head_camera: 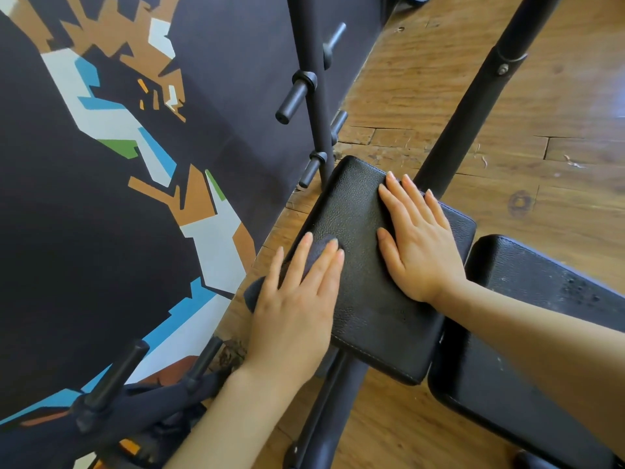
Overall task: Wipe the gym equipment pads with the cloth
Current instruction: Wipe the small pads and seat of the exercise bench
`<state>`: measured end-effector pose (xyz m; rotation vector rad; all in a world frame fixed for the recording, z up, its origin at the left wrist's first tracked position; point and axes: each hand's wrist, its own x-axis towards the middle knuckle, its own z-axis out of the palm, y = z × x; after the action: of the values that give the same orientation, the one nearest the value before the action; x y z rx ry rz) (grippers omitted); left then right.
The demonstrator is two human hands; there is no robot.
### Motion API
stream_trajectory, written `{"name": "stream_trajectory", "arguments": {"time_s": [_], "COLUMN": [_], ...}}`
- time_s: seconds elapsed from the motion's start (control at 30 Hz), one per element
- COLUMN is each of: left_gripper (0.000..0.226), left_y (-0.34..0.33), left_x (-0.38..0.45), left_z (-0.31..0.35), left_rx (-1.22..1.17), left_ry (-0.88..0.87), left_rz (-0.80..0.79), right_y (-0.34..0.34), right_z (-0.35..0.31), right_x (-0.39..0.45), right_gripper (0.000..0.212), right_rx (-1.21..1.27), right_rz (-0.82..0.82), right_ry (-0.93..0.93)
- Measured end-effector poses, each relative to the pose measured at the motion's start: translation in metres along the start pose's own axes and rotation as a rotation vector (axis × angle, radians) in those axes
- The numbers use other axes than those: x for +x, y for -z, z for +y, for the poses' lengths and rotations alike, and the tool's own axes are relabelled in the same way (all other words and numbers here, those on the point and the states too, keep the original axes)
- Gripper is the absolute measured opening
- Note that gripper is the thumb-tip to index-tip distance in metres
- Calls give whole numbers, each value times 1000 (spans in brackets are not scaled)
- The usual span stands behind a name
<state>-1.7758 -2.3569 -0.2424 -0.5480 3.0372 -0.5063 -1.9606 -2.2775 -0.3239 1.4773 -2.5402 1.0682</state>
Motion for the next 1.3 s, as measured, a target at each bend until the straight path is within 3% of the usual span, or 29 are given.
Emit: {"name": "stream_trajectory", "arguments": {"time_s": [0.13, 0.3, 0.47, 0.63, 0.83, 1.07, 1.3], "left_gripper": [54, 59, 52, 51, 52, 52, 55], "left_y": [2, 2, -3, -10, -5, -4, -6], "left_x": [28, -16, 11, -20, 71, 12, 116], "left_z": [4, -14, 6, 17, 12, 0, 11], "left_rx": [18, 2, -1, -77, -106, -89, -57], "left_ry": [28, -201, -77, -293, 3, -158, -39], "left_rz": [-24, -70, 39, 63, 32, -6, -26], "right_y": [0, 0, 0, 0, -1, 0, 2], "right_z": [0, -1, -1, -1, -1, 0, -2], "right_x": [0, 0, 0, 0, -1, -1, 1], "right_gripper": [59, 59, 59, 59, 59, 61, 61], "right_rx": [-5, 0, 0, 7, -13, 2, 3], "right_rz": [-4, 6, 10, 9, -5, -20, -35], "right_ry": [1, 5, 4, 1, -4, -8, -20]}}
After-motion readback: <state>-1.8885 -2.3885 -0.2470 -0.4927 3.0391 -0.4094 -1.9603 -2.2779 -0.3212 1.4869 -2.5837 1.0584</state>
